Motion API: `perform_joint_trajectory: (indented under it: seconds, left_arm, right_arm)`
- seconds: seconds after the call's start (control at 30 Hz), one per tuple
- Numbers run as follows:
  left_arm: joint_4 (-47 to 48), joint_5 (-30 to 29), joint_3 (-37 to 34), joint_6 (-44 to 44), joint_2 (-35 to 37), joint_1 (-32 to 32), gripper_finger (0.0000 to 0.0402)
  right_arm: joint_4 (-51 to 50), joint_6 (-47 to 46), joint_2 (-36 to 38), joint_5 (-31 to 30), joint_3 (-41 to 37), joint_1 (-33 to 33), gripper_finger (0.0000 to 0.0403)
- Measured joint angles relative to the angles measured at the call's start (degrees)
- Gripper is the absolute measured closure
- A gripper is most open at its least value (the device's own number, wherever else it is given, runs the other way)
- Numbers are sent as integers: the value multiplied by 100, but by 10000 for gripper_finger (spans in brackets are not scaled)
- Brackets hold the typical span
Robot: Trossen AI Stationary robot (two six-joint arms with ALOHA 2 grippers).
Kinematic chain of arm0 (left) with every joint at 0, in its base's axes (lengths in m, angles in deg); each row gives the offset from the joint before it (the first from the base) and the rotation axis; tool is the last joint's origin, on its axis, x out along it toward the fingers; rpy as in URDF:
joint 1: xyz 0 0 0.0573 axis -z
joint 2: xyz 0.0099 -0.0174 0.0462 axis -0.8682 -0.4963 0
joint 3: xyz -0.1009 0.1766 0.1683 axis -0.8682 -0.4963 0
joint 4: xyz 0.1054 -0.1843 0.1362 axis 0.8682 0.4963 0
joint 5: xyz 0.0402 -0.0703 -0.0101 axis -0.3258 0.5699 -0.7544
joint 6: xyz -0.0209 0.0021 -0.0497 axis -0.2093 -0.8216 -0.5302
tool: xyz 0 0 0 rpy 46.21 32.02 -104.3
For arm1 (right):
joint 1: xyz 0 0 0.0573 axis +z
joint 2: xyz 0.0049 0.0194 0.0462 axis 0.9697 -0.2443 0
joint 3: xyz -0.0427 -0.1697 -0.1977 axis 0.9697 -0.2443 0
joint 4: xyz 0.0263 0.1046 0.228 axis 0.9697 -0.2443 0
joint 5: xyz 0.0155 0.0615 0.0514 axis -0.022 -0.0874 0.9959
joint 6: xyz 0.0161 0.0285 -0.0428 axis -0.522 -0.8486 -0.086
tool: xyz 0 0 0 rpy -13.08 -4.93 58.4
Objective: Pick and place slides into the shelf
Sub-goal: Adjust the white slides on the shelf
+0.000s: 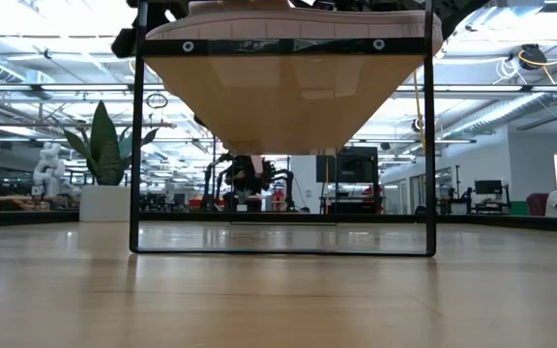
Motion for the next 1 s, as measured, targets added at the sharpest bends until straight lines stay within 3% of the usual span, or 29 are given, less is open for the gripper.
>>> perform_joint_trajectory:
  seconds: [0.37, 0.7, 1.0]
  left_arm:
    - [-1007, 343, -557, 36, 16, -180, 320]
    - [-1101, 537, -554, 134, 307, -176, 320]
    - [-1051, 619, -555, 95, 110, -185, 320]
  right_arm:
    - [92, -107, 2, -12, 0, -14, 330]
    - [89, -109, 4, -22, 0, -126, 330]
    - [131, -110, 4, -24, 0, -129, 330]
